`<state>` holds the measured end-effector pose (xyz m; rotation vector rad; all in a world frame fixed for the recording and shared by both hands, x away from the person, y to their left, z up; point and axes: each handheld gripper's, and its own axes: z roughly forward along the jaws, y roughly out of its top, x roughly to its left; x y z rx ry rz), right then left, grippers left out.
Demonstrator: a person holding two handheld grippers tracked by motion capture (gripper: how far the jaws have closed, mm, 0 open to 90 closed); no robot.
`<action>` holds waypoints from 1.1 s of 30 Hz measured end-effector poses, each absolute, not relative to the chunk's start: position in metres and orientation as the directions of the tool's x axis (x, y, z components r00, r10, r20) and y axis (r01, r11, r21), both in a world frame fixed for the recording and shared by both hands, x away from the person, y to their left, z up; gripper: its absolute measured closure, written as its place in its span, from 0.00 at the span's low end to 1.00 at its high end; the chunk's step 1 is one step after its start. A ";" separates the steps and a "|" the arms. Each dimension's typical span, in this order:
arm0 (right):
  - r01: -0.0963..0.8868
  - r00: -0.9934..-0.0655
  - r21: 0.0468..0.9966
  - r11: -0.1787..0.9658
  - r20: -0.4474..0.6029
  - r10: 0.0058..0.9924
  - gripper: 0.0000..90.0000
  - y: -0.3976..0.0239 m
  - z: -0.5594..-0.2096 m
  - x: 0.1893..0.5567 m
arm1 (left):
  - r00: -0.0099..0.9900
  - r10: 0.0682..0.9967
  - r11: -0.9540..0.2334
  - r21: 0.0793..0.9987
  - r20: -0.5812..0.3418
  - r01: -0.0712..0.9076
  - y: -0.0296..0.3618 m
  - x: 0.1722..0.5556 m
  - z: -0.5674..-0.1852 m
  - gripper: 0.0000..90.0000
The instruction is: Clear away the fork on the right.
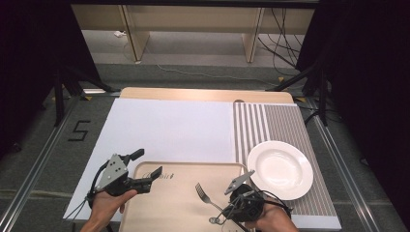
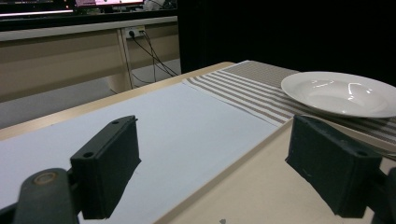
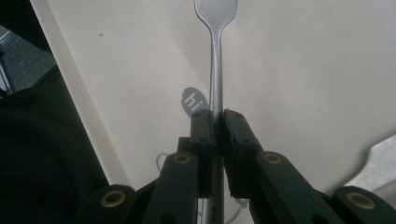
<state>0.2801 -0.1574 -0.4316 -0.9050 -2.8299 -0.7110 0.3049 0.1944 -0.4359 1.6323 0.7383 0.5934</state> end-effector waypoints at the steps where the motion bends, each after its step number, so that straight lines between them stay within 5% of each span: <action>1: 0.569 -0.821 0.399 0.719 0.219 0.528 0.93 -0.156 -0.433 0.280 | 0.670 0.742 -0.110 0.983 -0.017 0.146 0.195 0.305 -0.436 0.18; 33: 0.598 -0.802 0.312 0.739 0.222 0.555 0.93 -0.140 -0.457 0.278 | 0.672 0.740 -0.113 0.983 -0.015 0.147 0.194 0.305 -0.437 0.18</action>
